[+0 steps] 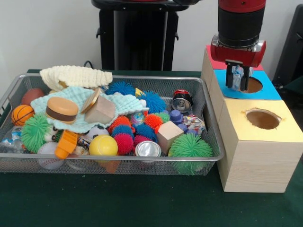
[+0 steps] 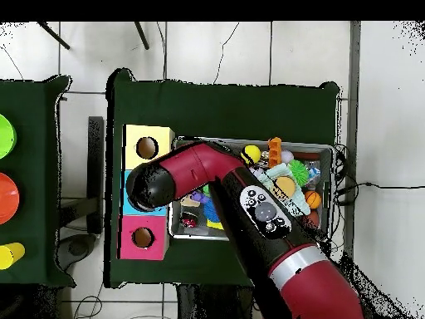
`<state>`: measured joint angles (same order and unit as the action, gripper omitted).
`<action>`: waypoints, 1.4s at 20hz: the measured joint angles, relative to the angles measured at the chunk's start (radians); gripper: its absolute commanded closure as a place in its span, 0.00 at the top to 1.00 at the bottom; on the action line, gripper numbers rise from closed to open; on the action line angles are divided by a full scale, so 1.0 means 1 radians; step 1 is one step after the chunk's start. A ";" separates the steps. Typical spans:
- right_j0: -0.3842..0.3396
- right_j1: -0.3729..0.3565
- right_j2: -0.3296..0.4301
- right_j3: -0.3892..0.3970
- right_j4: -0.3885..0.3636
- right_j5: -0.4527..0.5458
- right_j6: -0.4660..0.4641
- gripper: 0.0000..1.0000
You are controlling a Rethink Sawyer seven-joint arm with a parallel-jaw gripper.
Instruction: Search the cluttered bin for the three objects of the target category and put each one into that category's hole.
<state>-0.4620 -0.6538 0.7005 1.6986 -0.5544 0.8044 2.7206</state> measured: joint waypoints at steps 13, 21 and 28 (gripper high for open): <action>0.025 -0.003 0.000 0.010 -0.018 0.000 0.000 0.00; 0.045 -0.002 0.000 0.014 -0.052 -0.006 0.000 0.00; 0.060 -0.002 0.000 0.035 -0.069 -0.046 0.000 0.00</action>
<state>-0.4023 -0.6557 0.7007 1.7341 -0.6233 0.7589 2.7206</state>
